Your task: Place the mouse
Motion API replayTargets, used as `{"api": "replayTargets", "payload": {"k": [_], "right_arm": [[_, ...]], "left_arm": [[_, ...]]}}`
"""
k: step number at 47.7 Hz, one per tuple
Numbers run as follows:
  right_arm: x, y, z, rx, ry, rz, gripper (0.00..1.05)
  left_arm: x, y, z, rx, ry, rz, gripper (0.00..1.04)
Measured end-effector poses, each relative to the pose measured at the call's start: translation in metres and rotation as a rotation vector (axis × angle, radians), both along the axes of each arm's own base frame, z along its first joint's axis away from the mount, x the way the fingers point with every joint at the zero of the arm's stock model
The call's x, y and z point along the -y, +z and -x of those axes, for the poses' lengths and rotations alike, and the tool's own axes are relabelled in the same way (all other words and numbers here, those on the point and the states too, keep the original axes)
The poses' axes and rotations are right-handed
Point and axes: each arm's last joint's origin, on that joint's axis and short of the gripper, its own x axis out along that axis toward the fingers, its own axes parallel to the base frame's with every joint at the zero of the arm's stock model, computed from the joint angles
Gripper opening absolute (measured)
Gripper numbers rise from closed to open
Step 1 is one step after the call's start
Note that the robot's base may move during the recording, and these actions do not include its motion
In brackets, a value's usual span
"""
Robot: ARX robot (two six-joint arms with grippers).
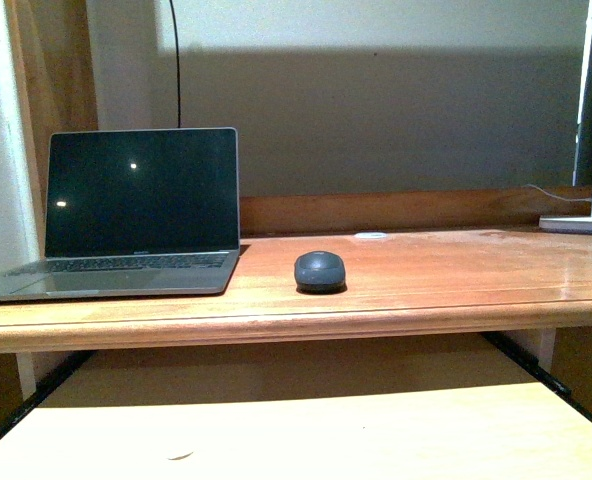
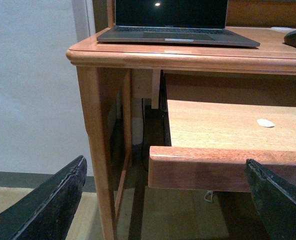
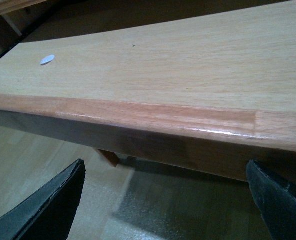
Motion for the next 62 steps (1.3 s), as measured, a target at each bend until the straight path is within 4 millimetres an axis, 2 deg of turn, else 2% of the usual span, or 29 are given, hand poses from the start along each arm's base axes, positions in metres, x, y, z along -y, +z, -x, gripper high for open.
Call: {"api": "replayTargets", "payload": {"k": [11, 30, 43, 54, 62], "right_arm": [[-0.024, -0.001, -0.031, 0.032, -0.061, 0.021, 0.97], [-0.088, 0.0, -0.101, 0.075, -0.156, 0.054, 0.97], [-0.123, 0.002, -0.137, 0.099, -0.169, 0.08, 0.97], [-0.141, -0.006, -0.148, 0.086, -0.177, 0.116, 0.97], [-0.143, -0.006, -0.148, 0.082, -0.183, 0.109, 0.97]], "left_arm": [[0.0, 0.0, 0.0, 0.0, 0.0, 0.0, 0.97], [0.0, 0.0, 0.0, 0.0, 0.0, 0.0, 0.97], [0.0, 0.0, 0.0, 0.0, 0.0, 0.0, 0.97], [0.0, 0.0, 0.0, 0.0, 0.0, 0.0, 0.97], [0.0, 0.0, 0.0, 0.0, 0.0, 0.0, 0.97]]}}
